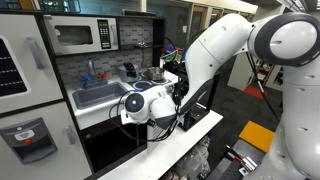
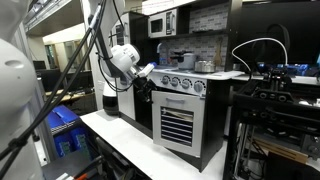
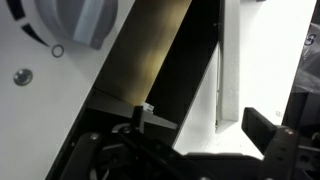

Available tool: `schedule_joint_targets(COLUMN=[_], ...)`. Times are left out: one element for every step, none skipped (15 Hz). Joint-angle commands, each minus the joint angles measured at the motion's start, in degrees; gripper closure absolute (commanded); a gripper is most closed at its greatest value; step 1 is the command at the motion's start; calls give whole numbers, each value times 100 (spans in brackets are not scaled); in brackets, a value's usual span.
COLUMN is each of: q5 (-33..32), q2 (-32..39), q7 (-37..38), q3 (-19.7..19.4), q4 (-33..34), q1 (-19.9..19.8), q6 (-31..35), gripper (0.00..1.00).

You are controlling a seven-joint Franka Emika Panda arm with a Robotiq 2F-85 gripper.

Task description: Move the pot from the stove and put it in the stove cabinet

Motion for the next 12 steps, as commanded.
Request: schedule_joint_targets(q5=[-157,-134,-99,-87,-51,-5,80,135,161,196,211,226], q2=[6,-13,-48,-79,-115,-147,-182,-220,-289,-345,-419,-501], q7=[81,74,42,8,-38,-63,-102,-139,-150,-142,-137,-140], q3=[68,79,94,113,142,174,217,250,285,316,341,363], q4=[-24,-54,-100,-142,-188,-226,-258,-305,-383,-449,-540,-630], q1=[15,19,17,15,4,-6,-25,-43,-55,-63,-78,-93], q6=[-330,-419,-507,-597,-670,-743,-794,-802,-791,-789,-747,-710], gripper=[0,0,0,0,0,0,0,0,0,0,0,0])
